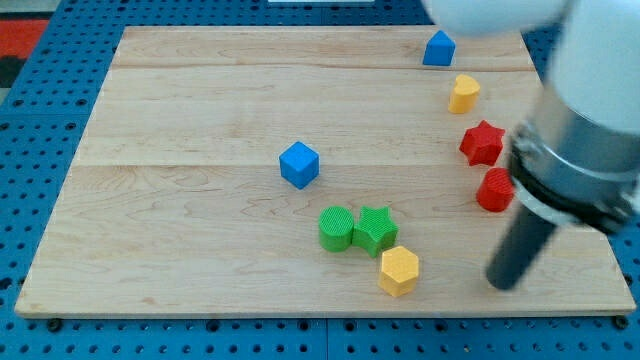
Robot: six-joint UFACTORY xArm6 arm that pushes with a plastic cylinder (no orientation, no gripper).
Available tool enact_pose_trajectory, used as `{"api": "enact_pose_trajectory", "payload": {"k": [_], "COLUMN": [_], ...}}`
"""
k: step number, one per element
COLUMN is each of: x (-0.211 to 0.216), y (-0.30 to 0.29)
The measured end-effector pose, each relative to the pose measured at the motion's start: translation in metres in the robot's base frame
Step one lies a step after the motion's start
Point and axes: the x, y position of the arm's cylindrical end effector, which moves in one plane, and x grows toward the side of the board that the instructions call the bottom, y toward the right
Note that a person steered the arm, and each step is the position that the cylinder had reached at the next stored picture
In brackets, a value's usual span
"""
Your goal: Place the yellow hexagon below the red circle
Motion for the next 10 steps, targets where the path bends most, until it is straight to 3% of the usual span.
{"api": "enact_pose_trajectory", "payload": {"k": [1,2,3,4,6,9,10], "x": [0.011,0.011,-0.005,-0.031,-0.008,-0.036,-0.041], "y": [-0.061,-0.164,-0.172,-0.127,-0.071,-0.103,-0.087]}}
